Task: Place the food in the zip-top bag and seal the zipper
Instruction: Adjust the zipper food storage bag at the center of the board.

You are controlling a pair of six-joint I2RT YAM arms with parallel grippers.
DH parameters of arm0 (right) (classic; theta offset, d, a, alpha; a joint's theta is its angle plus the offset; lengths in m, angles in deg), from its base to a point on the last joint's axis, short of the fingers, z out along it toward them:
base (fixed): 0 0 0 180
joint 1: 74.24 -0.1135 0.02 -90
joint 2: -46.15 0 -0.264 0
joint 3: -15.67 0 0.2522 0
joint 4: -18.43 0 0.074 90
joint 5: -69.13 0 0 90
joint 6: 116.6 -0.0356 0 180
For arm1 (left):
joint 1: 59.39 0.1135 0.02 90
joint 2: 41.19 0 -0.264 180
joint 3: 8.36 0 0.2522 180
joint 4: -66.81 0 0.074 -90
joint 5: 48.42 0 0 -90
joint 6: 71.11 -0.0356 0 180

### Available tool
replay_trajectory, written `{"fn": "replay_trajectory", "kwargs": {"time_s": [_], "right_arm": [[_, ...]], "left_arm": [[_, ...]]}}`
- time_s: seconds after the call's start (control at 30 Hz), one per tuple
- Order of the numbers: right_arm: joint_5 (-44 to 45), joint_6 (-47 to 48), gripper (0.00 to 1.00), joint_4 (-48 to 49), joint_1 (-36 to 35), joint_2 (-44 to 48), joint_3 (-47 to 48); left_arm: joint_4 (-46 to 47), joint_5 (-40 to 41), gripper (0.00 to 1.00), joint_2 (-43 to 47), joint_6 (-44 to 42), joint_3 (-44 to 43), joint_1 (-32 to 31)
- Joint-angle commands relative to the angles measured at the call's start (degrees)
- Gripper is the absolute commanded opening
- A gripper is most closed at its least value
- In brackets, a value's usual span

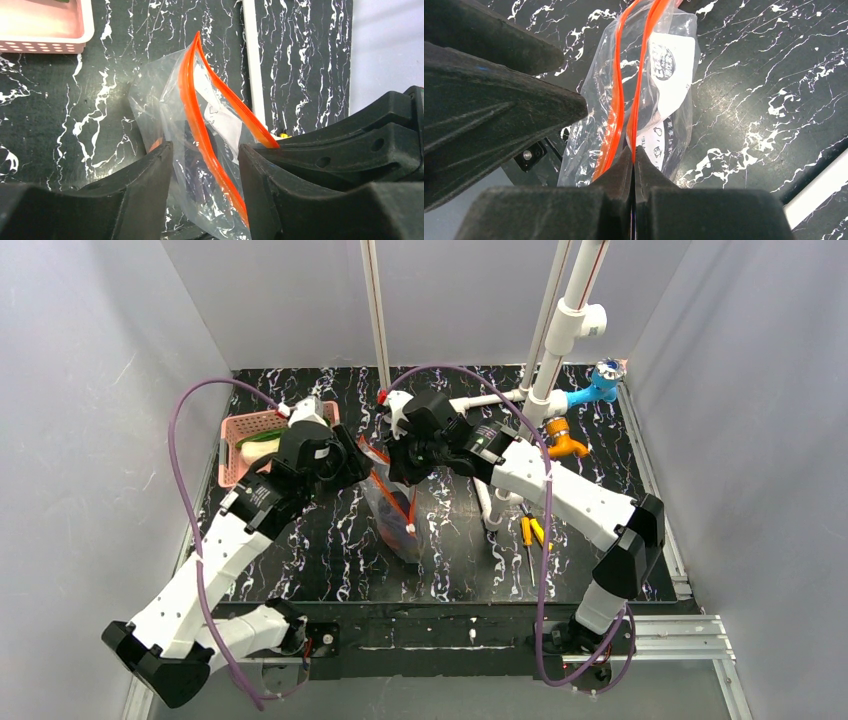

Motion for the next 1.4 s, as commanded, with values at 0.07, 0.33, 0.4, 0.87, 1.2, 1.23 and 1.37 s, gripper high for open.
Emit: {"fn": "replay_trajectory", "kwargs": {"time_s": [0.07, 0.33, 0.4, 0.87, 1.2, 1.23, 1.37], "right_arm": [[0.46, 0.8, 0.01, 1.08, -0.41, 2.89, 0.33], [0.84, 0.93, 0.01, 1.05, -1.07, 2.97, 0.18], [0.69, 0.82, 0.01, 1.15, -1.06, 3.01, -0.04], [0.19, 0.6, 0.01, 1.67, -1.25, 2.01, 0.55], [1.25, 1.48, 0.01, 5.54, -0.94, 3.22, -4.38], [0.28, 1.61, 0.01, 5.77, -0.72, 3.41, -4.96], [-4.31, 1.9, 0.01, 5.93, 0.62, 3.26, -5.41]], "left_arm": [[-0.21, -3.05, 0.46, -2.81, 1.8, -0.89, 0.35], [-9.12, 7.35, 0.38, -11.2, -0.85, -8.24, 0.35], [-9.02, 8.39, 0.41, -12.0, -1.29, -8.36, 0.34], [-8.92, 8.59, 0.23, -15.89, -8.5, -9.82, 0.36], [-0.9, 4.59, 0.0, -5.02, -5.1, -3.59, 0.55], [1.99, 3.55, 0.0, -2.55, -4.04, -1.72, 1.06], [12.5, -5.36, 0.0, 7.69, 2.17, 6.73, 4.76]]}}
